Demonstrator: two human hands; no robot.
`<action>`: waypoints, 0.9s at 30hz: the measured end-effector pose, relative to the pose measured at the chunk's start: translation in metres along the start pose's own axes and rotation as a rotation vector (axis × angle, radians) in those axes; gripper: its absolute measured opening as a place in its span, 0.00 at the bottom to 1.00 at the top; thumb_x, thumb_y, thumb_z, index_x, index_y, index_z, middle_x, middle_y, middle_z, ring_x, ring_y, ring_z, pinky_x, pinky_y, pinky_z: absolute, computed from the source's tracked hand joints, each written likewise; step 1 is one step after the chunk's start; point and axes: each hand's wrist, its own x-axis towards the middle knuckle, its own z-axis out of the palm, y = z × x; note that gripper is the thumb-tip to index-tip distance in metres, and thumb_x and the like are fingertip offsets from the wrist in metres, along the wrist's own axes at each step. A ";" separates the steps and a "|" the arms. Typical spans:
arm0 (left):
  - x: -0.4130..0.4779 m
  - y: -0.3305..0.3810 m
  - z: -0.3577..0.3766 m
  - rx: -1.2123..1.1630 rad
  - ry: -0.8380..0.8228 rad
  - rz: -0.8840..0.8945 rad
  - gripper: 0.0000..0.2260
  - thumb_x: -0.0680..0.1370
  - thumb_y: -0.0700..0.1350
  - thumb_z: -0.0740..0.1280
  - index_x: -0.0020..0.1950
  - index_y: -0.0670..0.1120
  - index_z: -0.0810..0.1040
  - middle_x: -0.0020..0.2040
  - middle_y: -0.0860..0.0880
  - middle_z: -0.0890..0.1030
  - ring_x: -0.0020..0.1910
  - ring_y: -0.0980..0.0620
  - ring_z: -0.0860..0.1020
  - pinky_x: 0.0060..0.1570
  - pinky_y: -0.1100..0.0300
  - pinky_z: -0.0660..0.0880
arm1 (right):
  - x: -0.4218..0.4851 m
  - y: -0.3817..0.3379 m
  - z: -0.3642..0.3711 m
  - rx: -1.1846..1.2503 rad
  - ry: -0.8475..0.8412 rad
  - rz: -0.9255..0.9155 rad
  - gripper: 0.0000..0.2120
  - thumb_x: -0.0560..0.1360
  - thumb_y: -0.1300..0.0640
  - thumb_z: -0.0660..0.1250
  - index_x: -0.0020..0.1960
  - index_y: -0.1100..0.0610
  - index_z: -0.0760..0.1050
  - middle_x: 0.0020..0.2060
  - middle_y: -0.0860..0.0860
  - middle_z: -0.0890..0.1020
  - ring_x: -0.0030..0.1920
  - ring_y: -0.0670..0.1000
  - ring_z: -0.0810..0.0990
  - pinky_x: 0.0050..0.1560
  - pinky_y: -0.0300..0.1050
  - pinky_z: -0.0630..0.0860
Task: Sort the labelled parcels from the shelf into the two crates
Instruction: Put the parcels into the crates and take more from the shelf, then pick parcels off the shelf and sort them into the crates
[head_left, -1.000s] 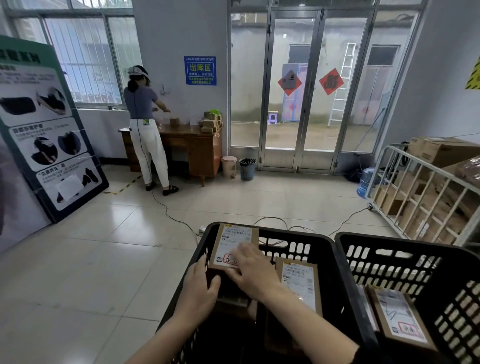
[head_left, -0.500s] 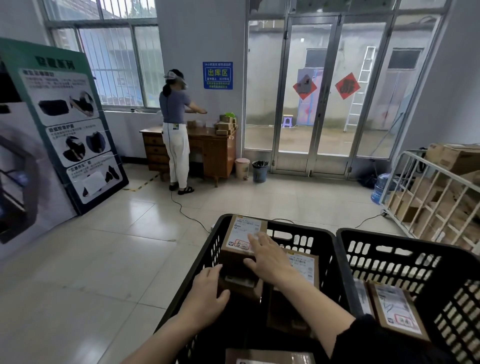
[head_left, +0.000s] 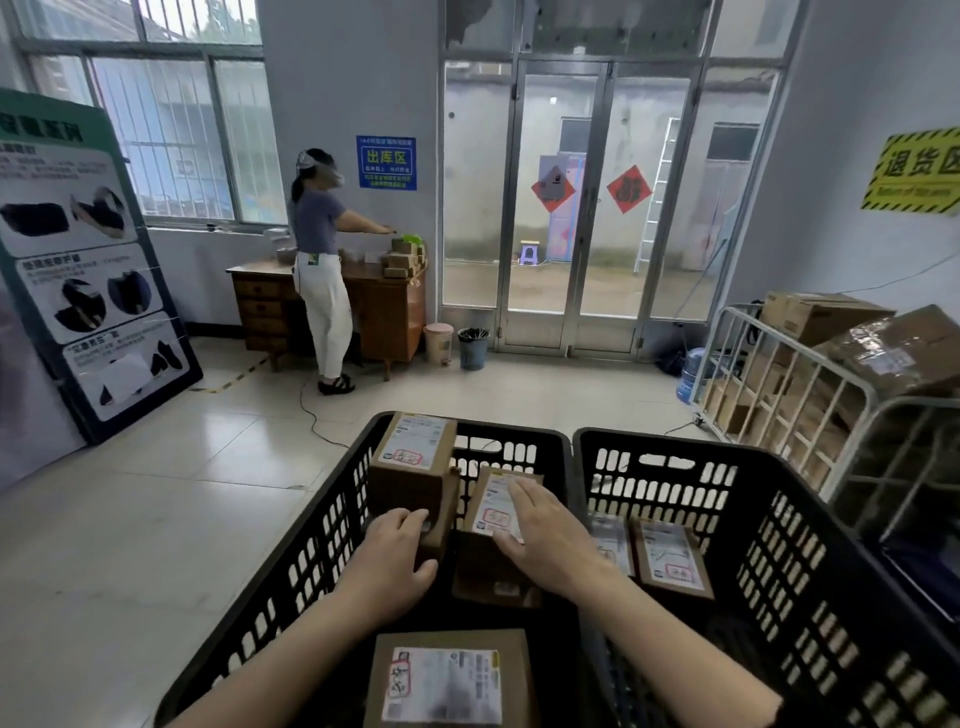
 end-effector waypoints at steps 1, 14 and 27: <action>-0.003 0.006 0.001 0.005 -0.005 0.011 0.28 0.77 0.50 0.62 0.75 0.45 0.58 0.72 0.47 0.64 0.72 0.50 0.60 0.71 0.56 0.61 | -0.009 0.003 -0.002 -0.004 -0.009 0.016 0.33 0.79 0.46 0.57 0.76 0.59 0.49 0.76 0.53 0.54 0.76 0.51 0.51 0.75 0.44 0.48; -0.046 0.056 0.002 0.000 -0.049 0.267 0.28 0.78 0.50 0.62 0.75 0.45 0.57 0.73 0.46 0.61 0.74 0.49 0.57 0.71 0.57 0.58 | -0.121 0.003 -0.014 -0.047 0.033 0.257 0.32 0.79 0.46 0.56 0.77 0.58 0.49 0.77 0.53 0.53 0.76 0.51 0.50 0.76 0.45 0.50; -0.123 0.134 0.026 0.087 -0.124 0.701 0.28 0.77 0.50 0.60 0.75 0.46 0.56 0.74 0.46 0.60 0.74 0.48 0.55 0.72 0.58 0.55 | -0.298 -0.015 -0.026 -0.071 0.111 0.641 0.32 0.80 0.46 0.56 0.77 0.58 0.48 0.77 0.53 0.52 0.76 0.51 0.50 0.74 0.44 0.51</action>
